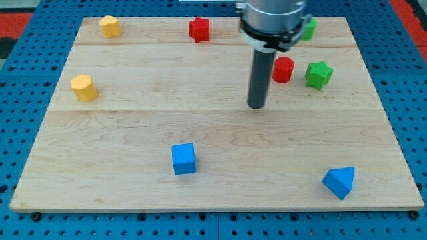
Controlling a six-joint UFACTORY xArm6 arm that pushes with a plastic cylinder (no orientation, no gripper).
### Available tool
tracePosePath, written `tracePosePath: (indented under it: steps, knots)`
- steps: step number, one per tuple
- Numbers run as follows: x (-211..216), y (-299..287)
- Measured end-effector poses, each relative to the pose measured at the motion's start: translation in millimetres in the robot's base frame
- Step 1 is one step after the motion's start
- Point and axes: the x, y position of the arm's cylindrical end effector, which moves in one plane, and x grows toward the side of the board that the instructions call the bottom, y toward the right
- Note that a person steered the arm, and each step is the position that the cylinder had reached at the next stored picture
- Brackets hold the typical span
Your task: Move red circle to the top right of the blue cube
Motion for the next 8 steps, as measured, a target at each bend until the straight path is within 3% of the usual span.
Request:
tracePosePath:
  steps: [1, 2, 3, 8]
  knots:
    - [-68, -4]
    - [-111, 28]
    - [-120, 76]
    - [-24, 63]
